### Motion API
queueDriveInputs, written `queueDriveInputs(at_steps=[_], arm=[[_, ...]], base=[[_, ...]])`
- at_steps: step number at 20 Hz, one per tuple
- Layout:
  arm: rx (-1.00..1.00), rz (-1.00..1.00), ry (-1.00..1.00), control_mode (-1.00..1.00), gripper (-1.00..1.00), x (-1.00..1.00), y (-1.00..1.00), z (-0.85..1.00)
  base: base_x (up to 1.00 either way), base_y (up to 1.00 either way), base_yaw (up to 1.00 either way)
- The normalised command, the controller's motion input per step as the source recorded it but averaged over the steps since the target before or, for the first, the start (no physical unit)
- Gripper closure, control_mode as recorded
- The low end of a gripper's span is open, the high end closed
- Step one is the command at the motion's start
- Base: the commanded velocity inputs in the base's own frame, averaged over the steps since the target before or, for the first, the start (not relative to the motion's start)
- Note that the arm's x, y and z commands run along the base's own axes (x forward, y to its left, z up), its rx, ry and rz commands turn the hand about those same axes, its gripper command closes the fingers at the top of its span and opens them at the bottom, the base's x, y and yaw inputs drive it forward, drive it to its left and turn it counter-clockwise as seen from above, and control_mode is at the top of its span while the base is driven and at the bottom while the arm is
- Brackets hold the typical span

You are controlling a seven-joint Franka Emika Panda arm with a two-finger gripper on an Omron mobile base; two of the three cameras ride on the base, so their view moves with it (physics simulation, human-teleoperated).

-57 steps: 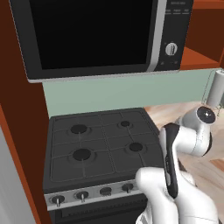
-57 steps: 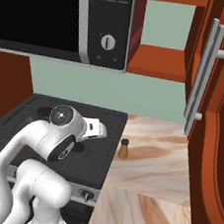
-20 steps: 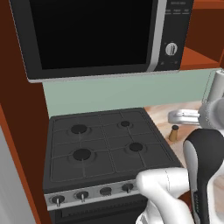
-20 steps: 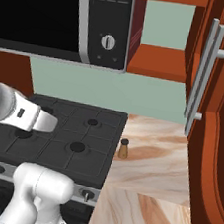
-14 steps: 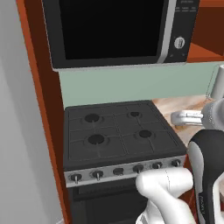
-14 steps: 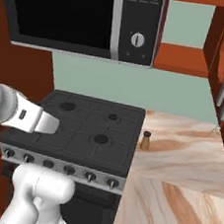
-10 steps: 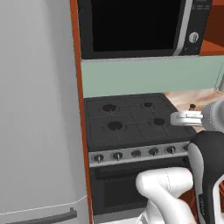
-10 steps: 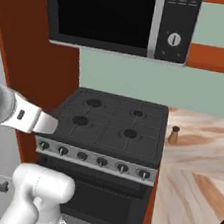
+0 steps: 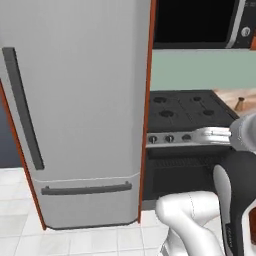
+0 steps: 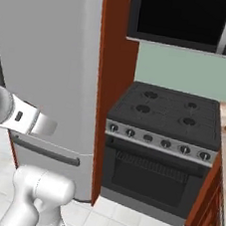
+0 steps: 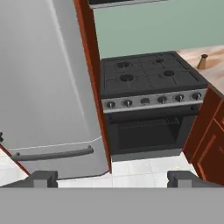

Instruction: Take 2 condiments from the cabinet and move them on the counter near the stove.Make sure the condiments are lined up with each other, next to each other.

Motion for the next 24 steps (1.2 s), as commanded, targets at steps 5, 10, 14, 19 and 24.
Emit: queueDriveInputs(at_steps=[5, 10, 14, 19, 24], arm=[[0.0, 0.0, 0.0, 1.0, -1.0, 0.0, 0.0, 0.0], [0.0, 0.0, 0.0, 1.0, -1.0, 0.0, 0.0, 0.0], [0.0, 0.0, 0.0, 1.0, -1.0, 0.0, 0.0, 0.0], [0.0, 0.0, 0.0, 1.0, -1.0, 0.0, 0.0, 0.0], [0.0, 0.0, 0.0, 1.0, -1.0, 0.0, 0.0, 0.0]], base=[[-0.33, 1.0, 0.43], [-0.33, 0.78, 0.9], [0.01, 0.52, 0.87], [1.0, -0.02, 0.45], [1.0, -0.33, 0.27]])
